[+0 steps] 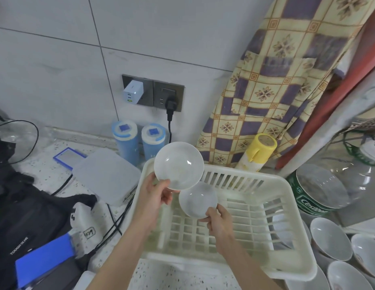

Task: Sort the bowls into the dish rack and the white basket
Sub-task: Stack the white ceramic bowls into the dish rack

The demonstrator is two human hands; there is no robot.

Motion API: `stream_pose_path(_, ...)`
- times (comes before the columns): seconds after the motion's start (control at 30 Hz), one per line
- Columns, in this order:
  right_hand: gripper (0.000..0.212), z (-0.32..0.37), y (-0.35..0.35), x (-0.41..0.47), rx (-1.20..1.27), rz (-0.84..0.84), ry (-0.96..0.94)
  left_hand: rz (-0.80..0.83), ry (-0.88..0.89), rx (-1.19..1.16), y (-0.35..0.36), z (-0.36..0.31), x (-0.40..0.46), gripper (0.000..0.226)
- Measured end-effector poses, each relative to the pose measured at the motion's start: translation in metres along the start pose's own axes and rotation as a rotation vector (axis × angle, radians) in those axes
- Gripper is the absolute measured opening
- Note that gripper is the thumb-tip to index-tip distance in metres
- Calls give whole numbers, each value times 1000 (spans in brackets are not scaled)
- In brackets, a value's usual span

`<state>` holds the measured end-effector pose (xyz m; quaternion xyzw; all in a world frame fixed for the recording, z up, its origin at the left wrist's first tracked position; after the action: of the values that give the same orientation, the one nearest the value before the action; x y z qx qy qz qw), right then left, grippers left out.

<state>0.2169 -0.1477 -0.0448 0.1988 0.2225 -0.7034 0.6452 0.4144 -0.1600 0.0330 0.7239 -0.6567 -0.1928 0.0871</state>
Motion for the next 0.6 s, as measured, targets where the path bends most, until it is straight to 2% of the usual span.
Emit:
stream_pose_path(0.27,34,-5,0,-3,-7,6,7,27,-8,-2,-2,2,0,32)
stream_pose_path(0.53,31,-2,9,3,-36,108,35,22,-33,55,-2,1,-3,33)
stream_pose_path(0.6,31,-1,11,4,-40,149,51,15,-43,77,-3,2,-3,26)
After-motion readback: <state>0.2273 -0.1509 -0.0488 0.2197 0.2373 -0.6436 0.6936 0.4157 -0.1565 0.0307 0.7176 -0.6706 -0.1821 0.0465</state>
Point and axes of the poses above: each hand's wrist, its own x-axis towards the middle knuckle, its own y-axis out of the palm, z = x × y, the point moved 3 cm from there along x, towards the middle knuckle, and after that the axes turned 9 degrees about z, right-handed, at the moved point
